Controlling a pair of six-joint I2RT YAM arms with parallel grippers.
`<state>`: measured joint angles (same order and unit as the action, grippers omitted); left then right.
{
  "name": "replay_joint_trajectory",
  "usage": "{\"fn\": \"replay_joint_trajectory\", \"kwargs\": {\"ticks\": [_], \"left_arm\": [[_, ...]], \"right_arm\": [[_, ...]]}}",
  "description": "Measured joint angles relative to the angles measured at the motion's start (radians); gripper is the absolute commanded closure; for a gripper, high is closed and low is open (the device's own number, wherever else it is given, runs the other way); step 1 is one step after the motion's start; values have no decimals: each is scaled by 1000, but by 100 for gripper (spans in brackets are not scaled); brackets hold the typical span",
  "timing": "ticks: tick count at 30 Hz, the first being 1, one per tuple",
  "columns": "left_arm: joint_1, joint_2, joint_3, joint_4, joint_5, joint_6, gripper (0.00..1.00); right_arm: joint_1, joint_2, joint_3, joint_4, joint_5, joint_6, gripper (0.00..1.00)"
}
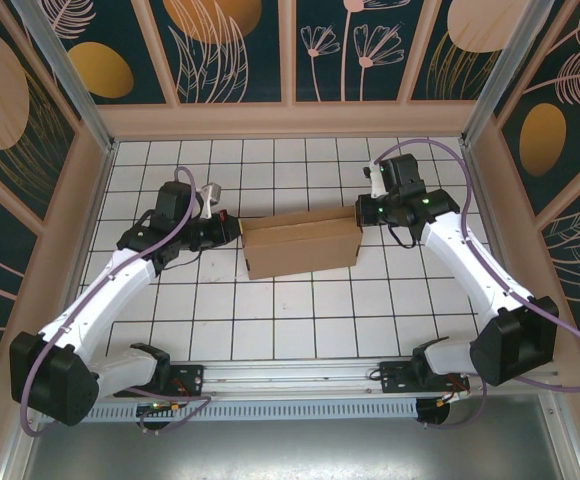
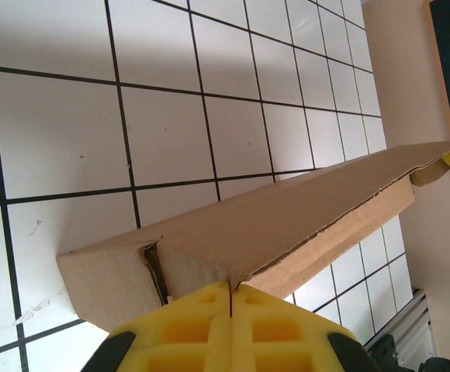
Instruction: Fold the paper box
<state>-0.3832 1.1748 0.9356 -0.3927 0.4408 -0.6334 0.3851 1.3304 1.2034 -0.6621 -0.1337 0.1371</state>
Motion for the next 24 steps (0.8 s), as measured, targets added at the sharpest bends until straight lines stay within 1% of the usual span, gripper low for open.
{"fn": "replay_joint_trajectory", "kwargs": {"ticks": [8,14,24], "left_arm": [[0,-40,-54,39,-7,13,100],[0,-60,-59,23,-35,47,100],[0,-63,-64,16,-86,84,100]], "right_arm": [[0,-5,0,0,-2,0,100],[6,-23,-8,2,-10,-1,100],[3,-27,-34,31,-59,2,100]]}}
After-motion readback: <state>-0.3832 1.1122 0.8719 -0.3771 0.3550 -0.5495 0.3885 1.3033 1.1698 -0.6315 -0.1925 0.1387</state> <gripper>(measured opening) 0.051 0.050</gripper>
